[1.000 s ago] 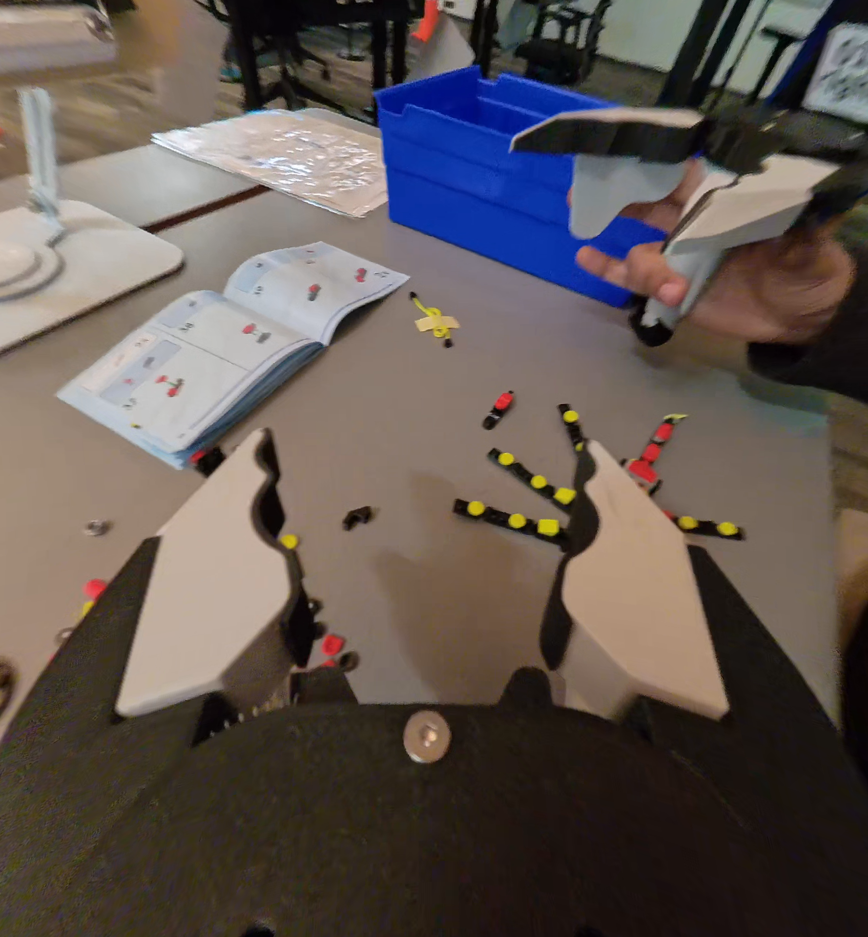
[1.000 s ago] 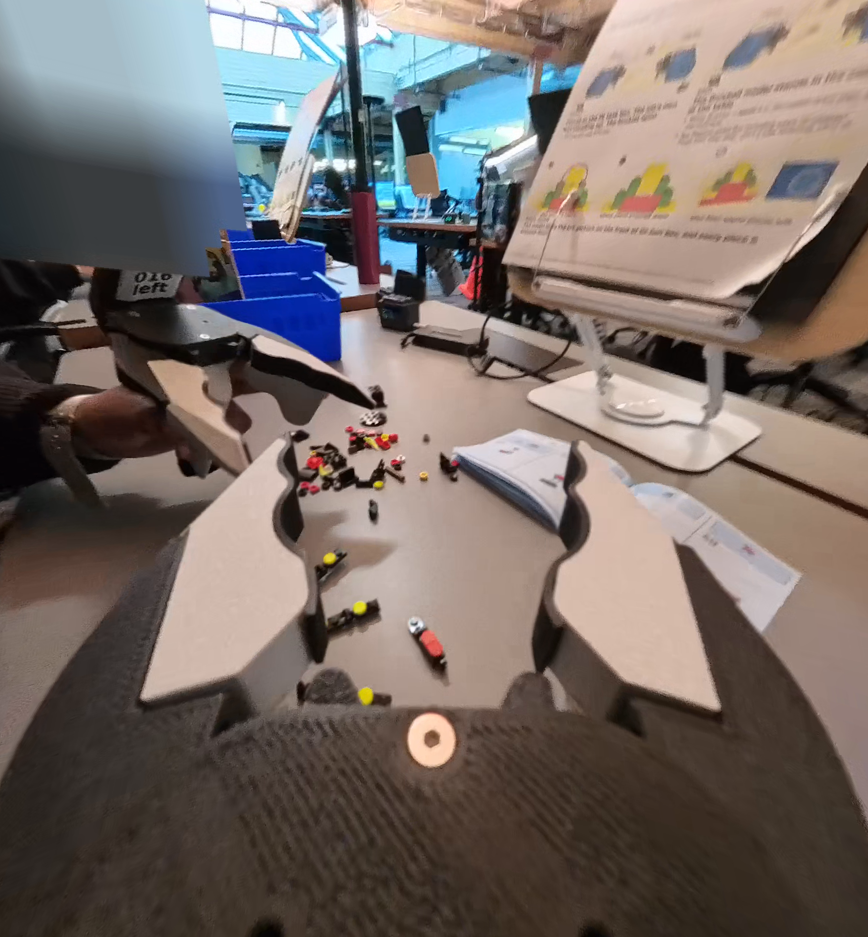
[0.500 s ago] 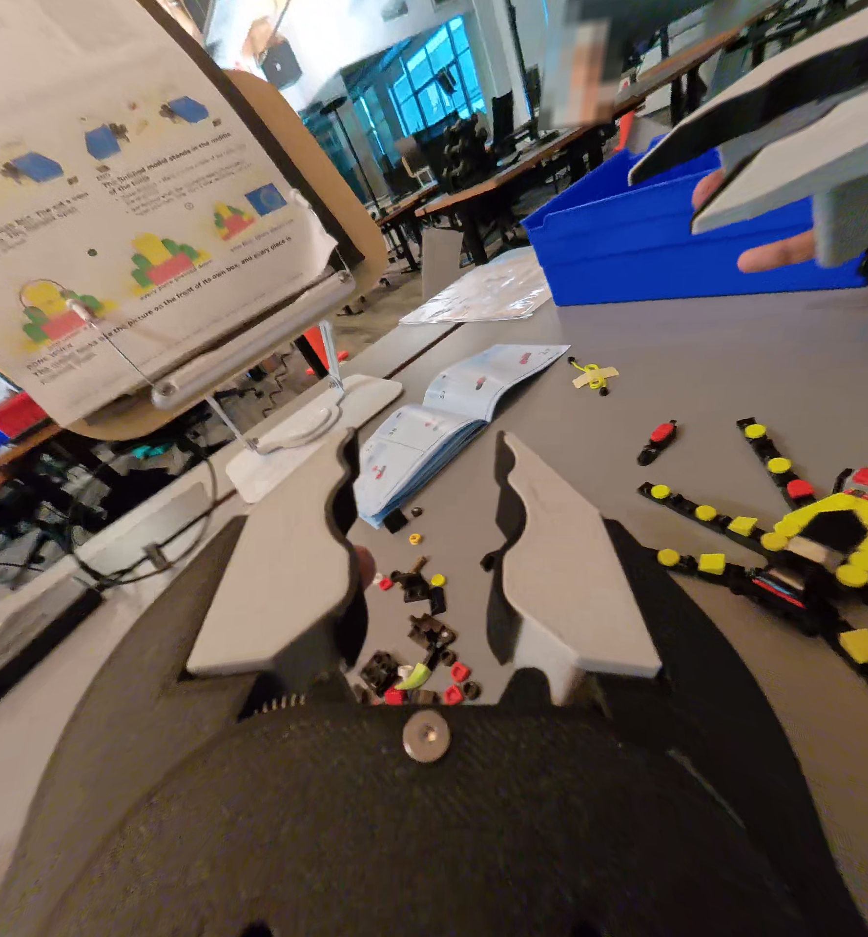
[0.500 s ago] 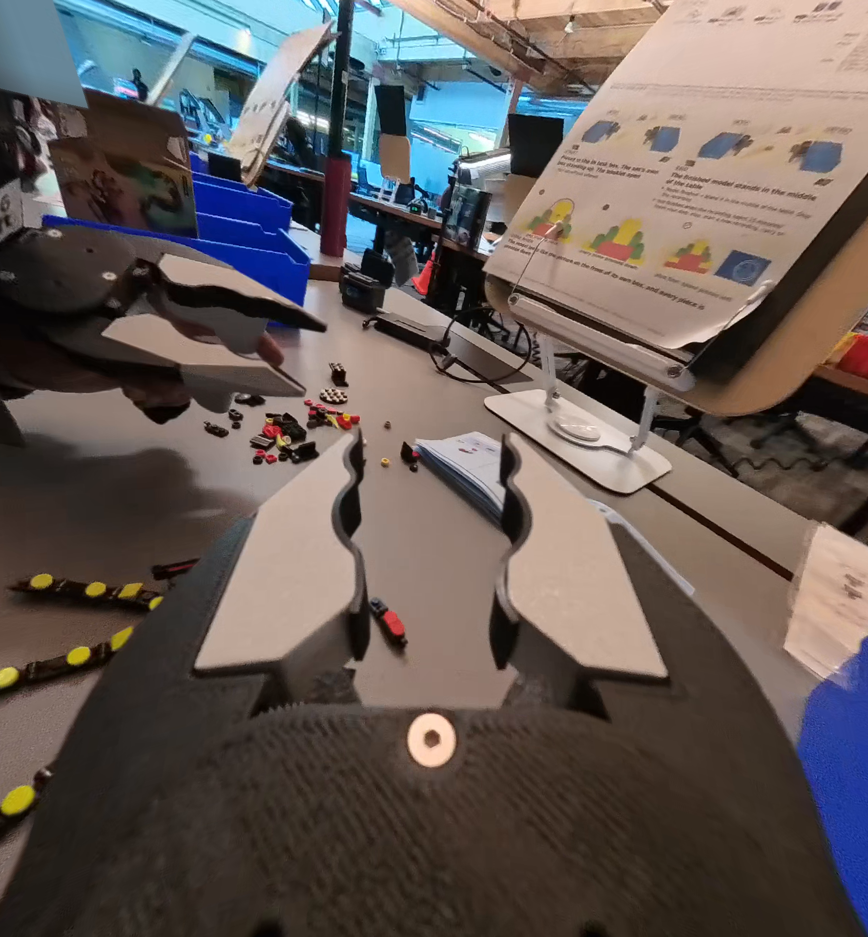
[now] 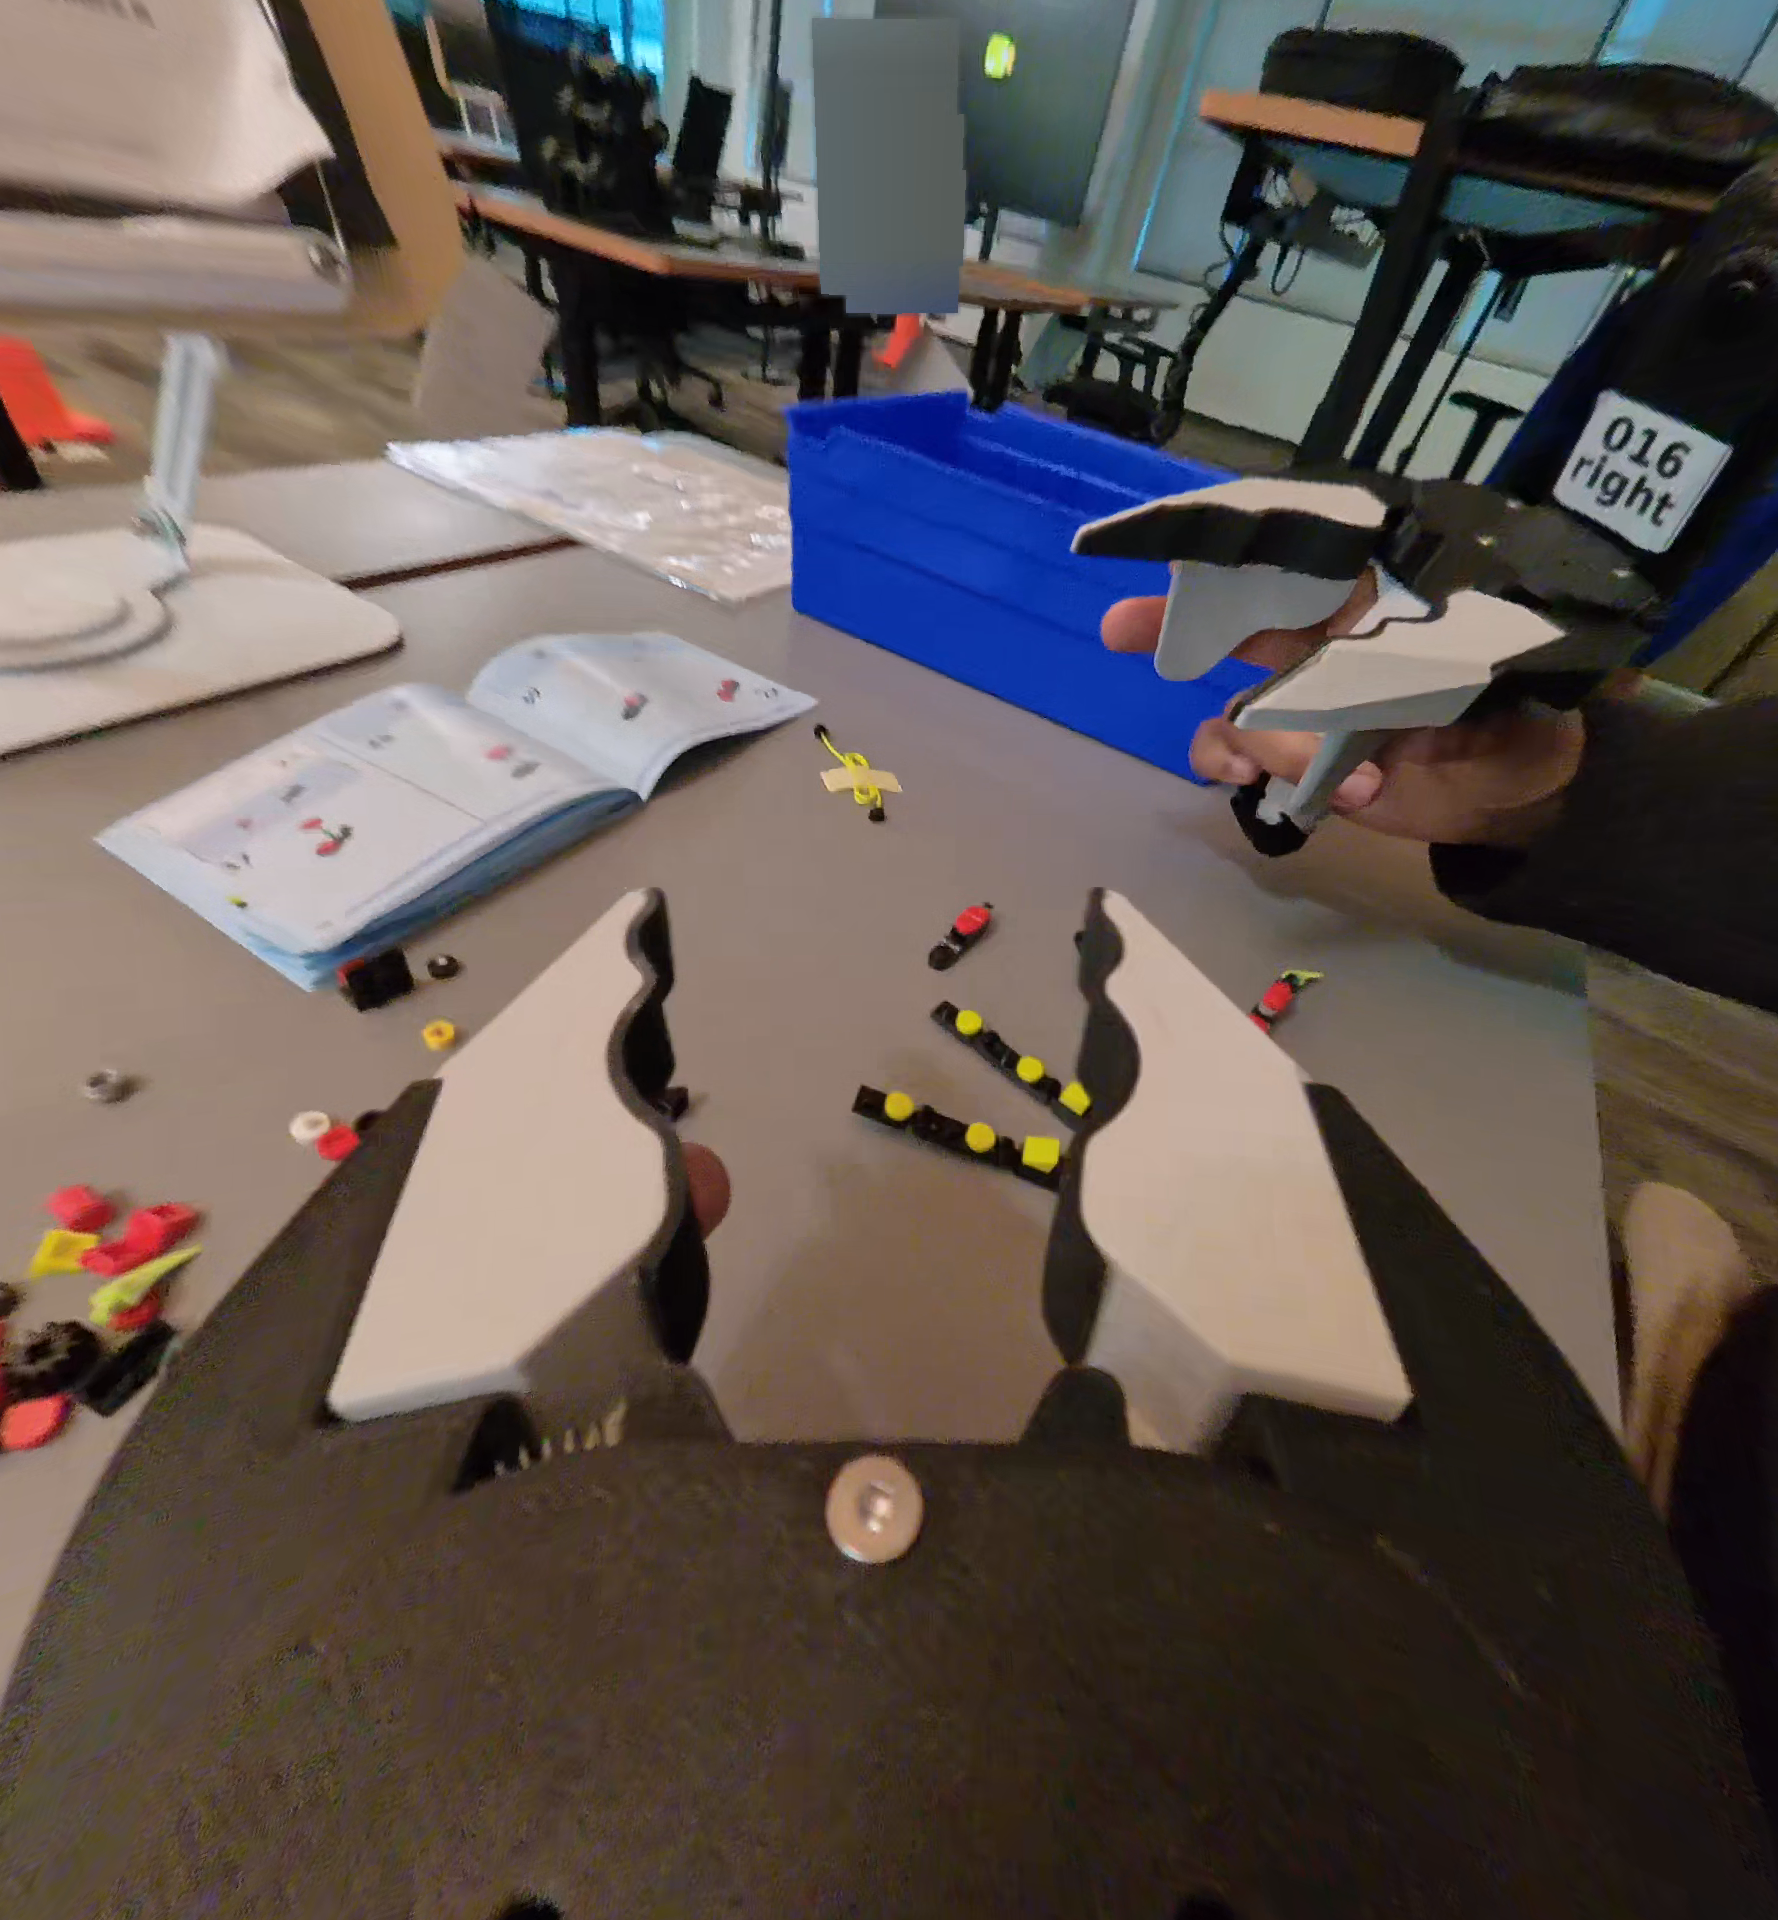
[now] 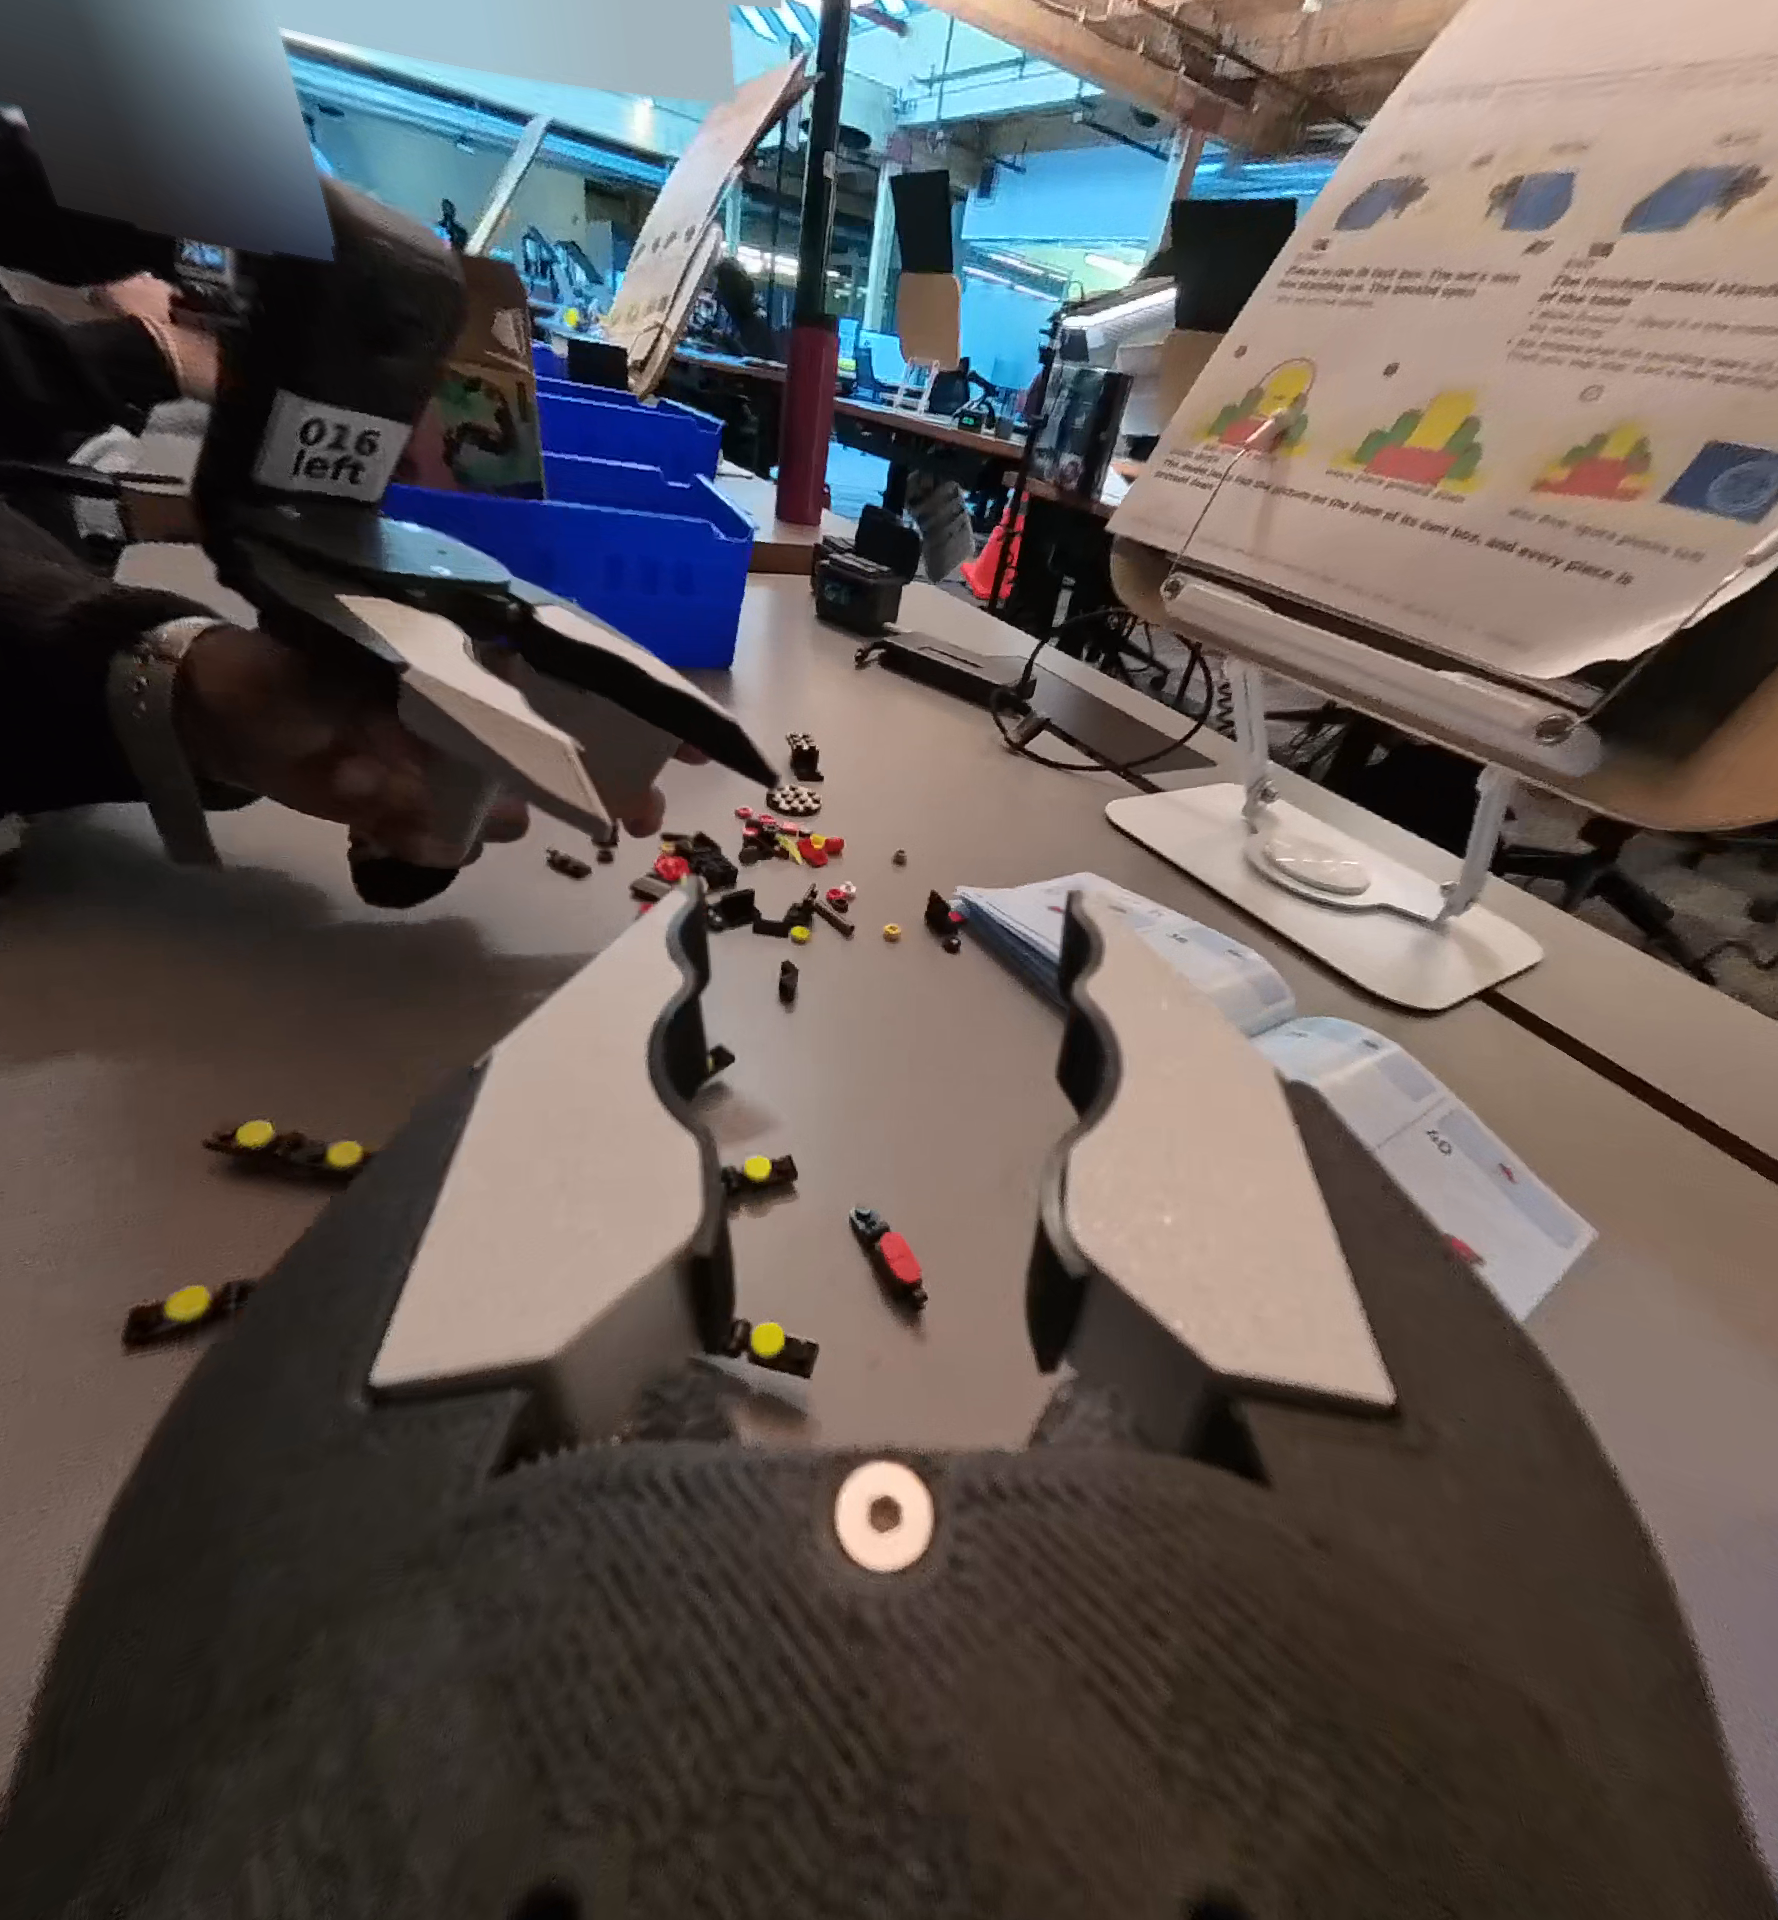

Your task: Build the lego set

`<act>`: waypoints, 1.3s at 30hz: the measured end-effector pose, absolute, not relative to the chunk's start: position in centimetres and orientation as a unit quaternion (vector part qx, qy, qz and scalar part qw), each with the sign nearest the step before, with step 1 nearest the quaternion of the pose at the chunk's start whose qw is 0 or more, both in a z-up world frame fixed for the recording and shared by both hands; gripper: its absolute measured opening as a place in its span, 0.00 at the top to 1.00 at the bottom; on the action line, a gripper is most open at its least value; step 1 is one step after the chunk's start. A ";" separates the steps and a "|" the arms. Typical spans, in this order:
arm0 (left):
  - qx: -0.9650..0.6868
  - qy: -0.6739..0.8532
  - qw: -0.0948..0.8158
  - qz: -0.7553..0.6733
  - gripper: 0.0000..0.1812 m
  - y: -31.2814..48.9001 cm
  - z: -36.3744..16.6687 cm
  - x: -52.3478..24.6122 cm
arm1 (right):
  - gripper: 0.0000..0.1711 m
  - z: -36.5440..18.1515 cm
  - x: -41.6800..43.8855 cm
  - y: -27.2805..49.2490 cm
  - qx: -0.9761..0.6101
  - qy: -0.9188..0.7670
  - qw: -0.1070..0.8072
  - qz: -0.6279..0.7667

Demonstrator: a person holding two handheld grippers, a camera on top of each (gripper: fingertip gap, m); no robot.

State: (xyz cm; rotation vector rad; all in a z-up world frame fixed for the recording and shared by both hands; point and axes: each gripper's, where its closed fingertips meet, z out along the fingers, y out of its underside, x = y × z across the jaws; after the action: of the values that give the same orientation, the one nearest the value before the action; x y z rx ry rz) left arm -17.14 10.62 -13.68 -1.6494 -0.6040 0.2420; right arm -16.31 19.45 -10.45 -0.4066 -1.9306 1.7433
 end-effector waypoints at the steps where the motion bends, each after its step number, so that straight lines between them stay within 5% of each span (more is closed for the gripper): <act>1: -0.726 -0.266 0.626 0.102 0.55 10.7 -14.1 -17.2 | 0.61 -10.8 -16.4 19.4 -0.149 -0.712 0.250 0.639; 7: -0.733 -0.253 0.619 0.121 0.54 11.0 -14.6 -17.7 | 0.59 -11.6 -18.8 21.3 -0.192 -0.692 0.302 0.627; 13: -0.729 -0.288 0.608 0.128 0.43 10.7 -15.1 -19.5 | 0.80 -11.8 -19.4 21.1 -0.177 -0.701 0.303 0.621; 21: -0.653 -0.349 0.632 0.231 0.56 5.0 -11.7 -24.4 | 1.00 -10.7 -25.7 22.0 -0.258 -0.684 0.380 0.567; 25: -0.494 -0.427 0.689 0.314 0.80 -4.5 -6.8 -24.6 | 1.00 -10.0 -27.2 22.4 -0.340 -0.647 0.328 0.599; 29: -0.435 -0.480 0.679 0.345 1.00 -10.5 -7.7 -24.5 | 1.00 -10.6 -26.9 23.2 -0.344 -0.637 0.306 0.618; 39: -0.557 -0.431 0.627 0.332 0.95 -6.4 -9.8 -26.4 | 1.00 -10.8 -25.7 27.4 -0.309 -0.670 0.391 0.551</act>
State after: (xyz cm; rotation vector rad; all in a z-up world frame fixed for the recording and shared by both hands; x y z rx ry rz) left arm -26.43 -6.37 -9.78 -1.2770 -0.9887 0.7607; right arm -25.71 27.42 -10.78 -0.7860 -1.7013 1.3991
